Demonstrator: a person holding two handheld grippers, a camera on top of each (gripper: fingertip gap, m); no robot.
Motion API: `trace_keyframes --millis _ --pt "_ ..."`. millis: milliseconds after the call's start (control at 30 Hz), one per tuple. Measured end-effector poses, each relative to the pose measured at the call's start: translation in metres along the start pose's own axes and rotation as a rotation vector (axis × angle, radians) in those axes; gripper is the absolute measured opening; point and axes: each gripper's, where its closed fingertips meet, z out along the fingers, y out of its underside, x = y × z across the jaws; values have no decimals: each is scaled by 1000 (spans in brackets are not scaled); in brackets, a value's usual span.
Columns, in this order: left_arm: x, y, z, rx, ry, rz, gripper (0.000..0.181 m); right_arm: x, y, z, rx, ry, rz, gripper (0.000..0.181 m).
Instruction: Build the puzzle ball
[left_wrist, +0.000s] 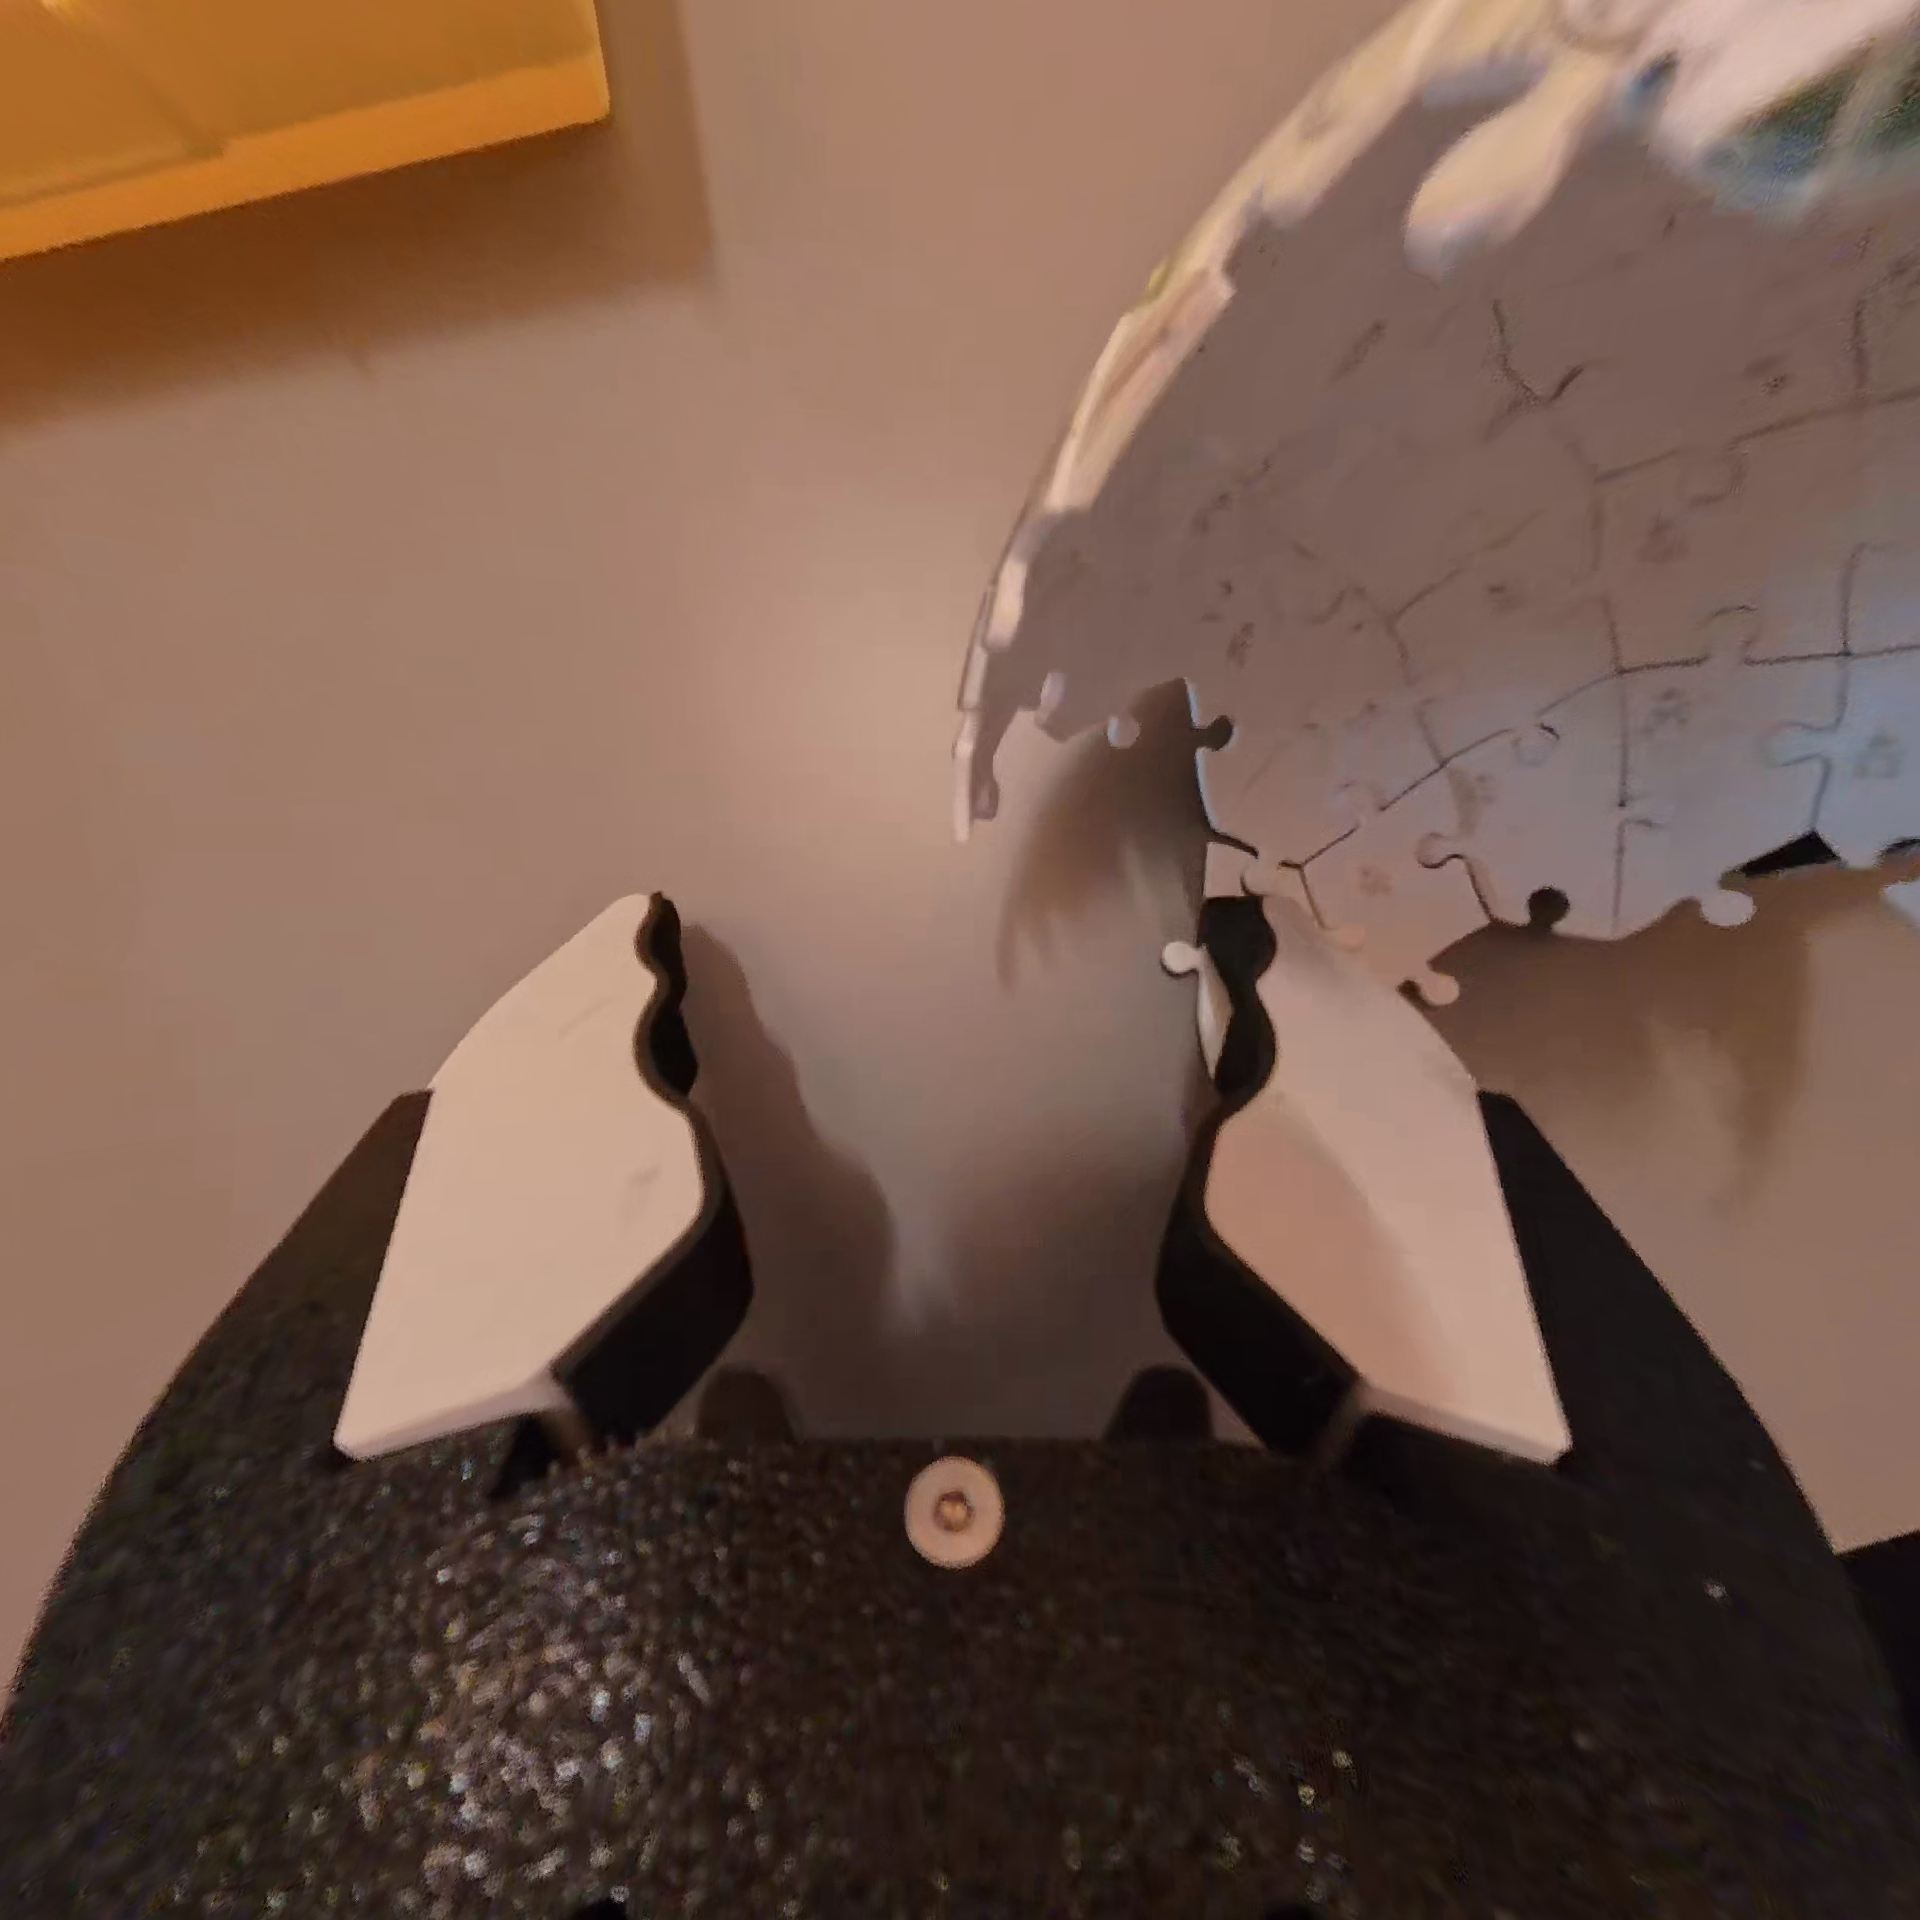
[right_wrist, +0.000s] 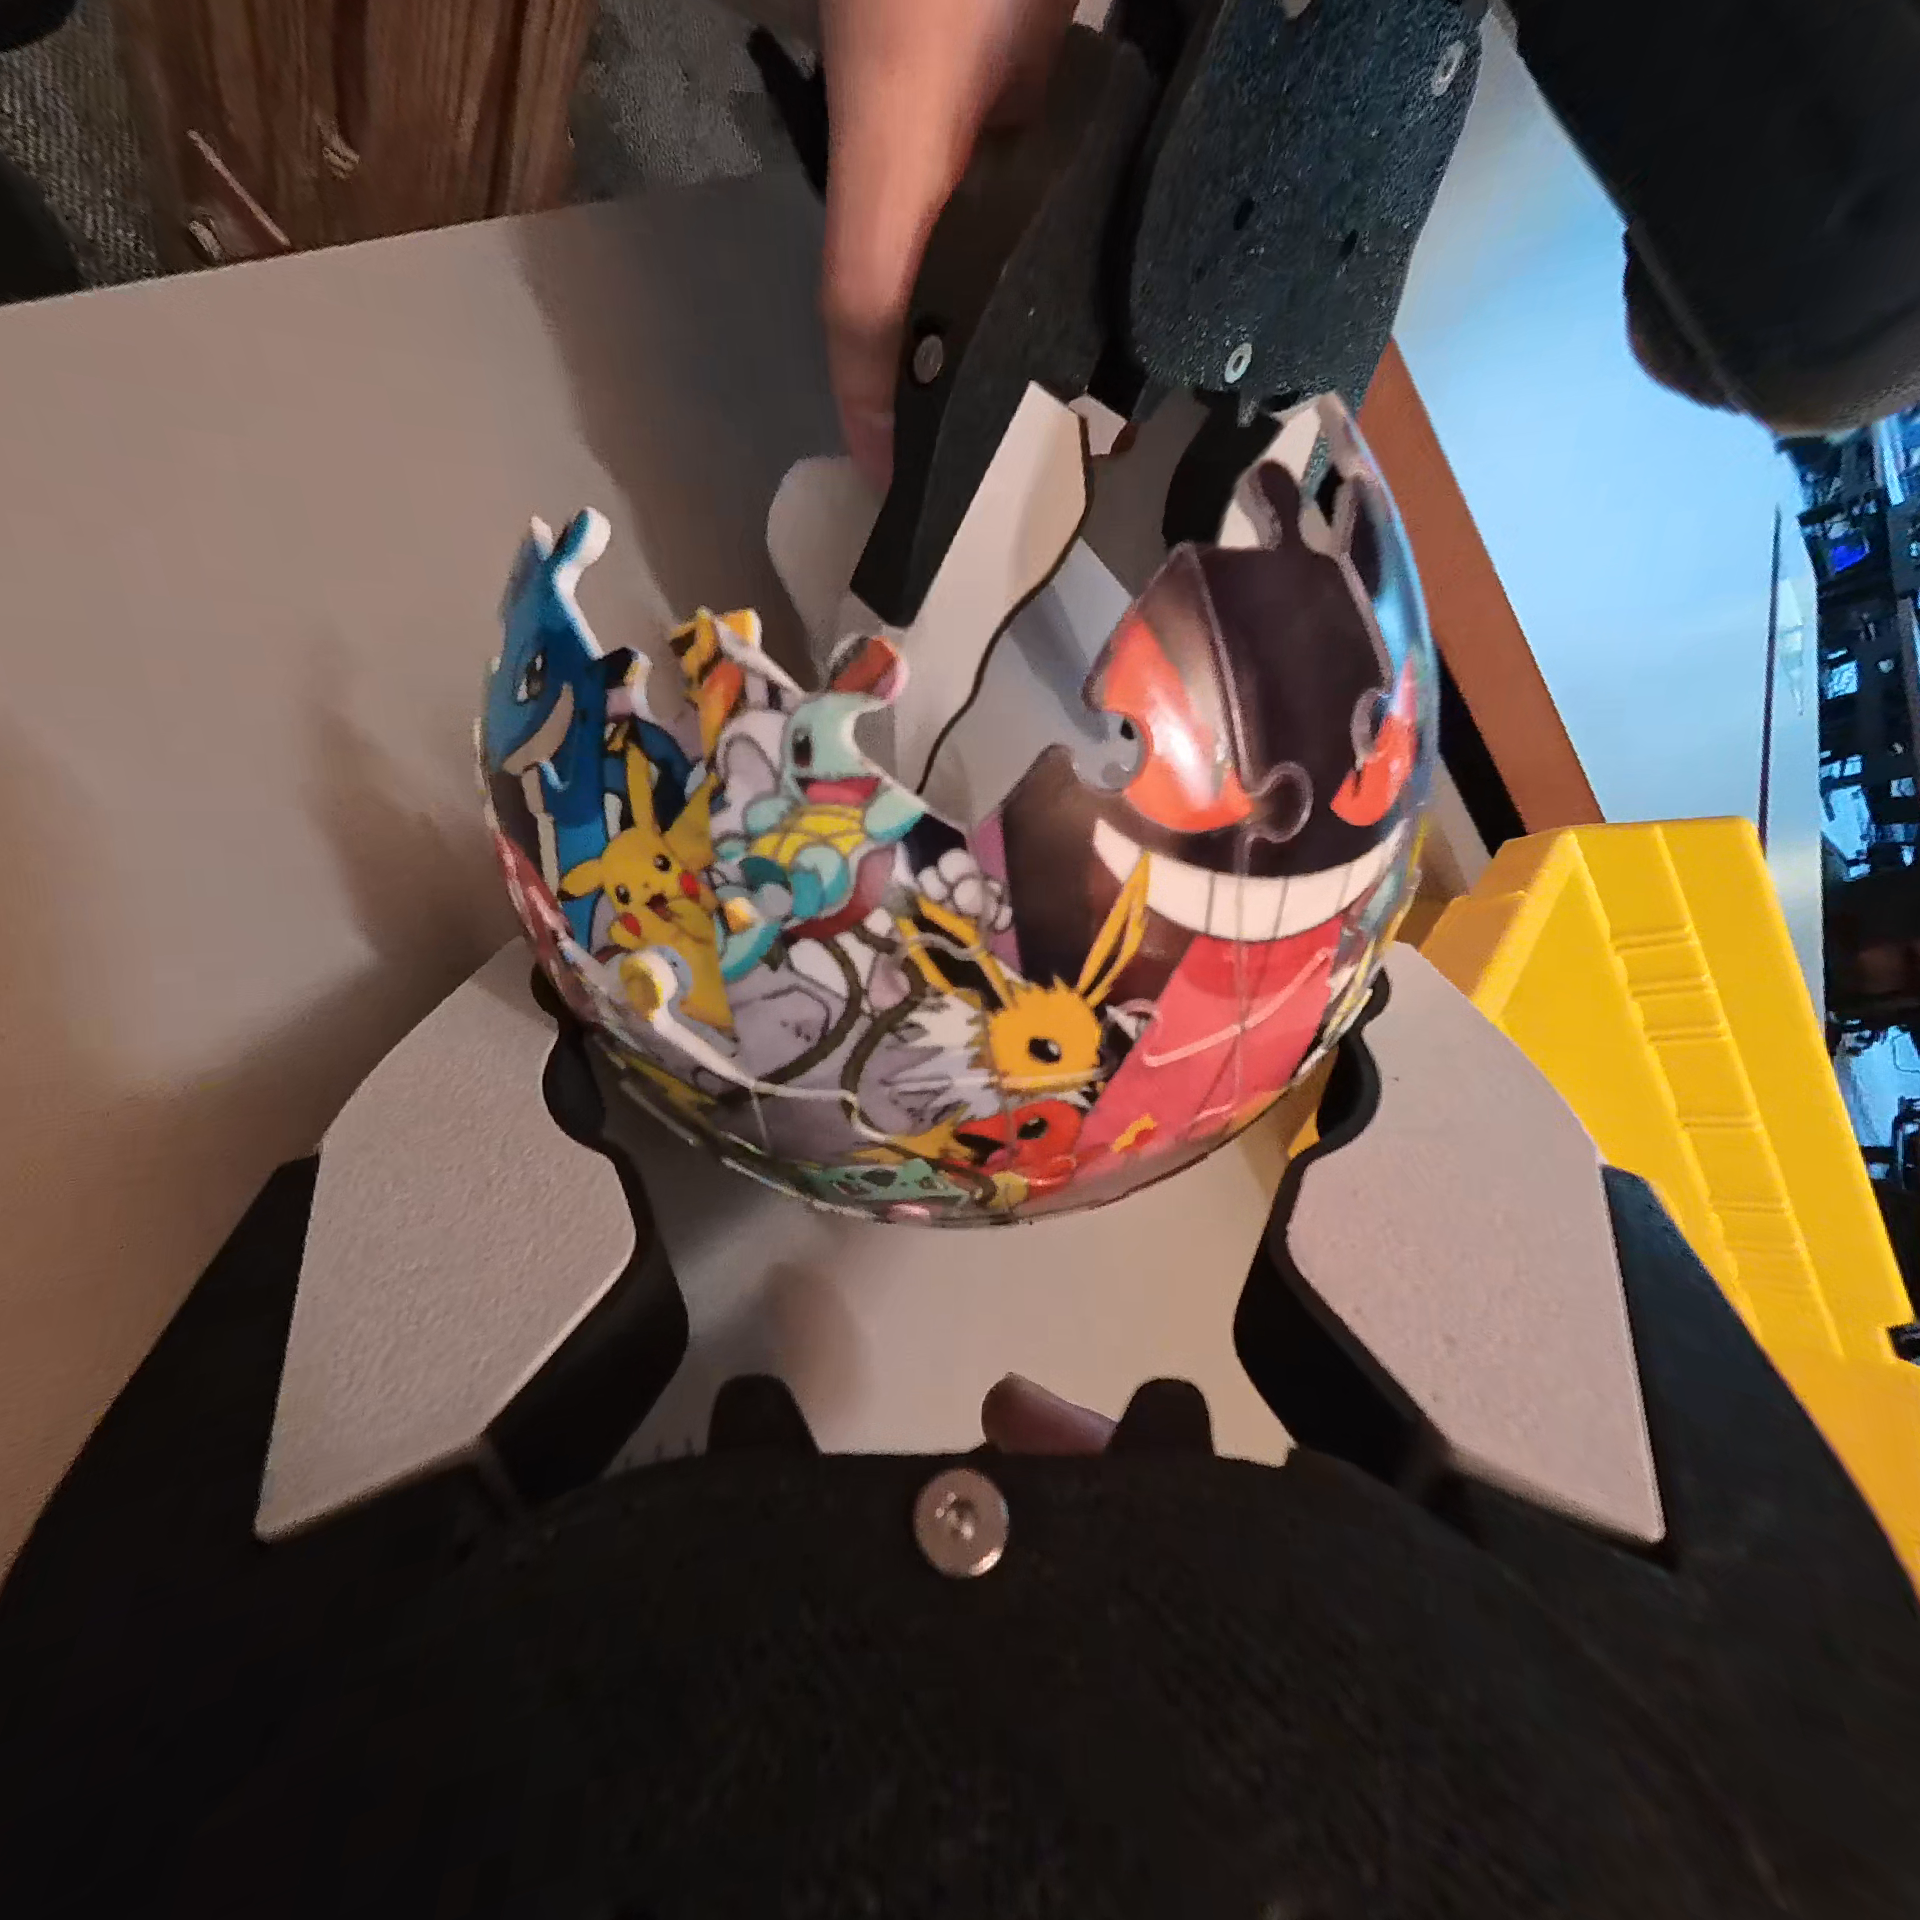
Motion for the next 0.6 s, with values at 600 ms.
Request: trace_keyframes --millis 600 --pt "5 -7 7 115 99 -49 103 1 -2 3 -50 -93 98 133"
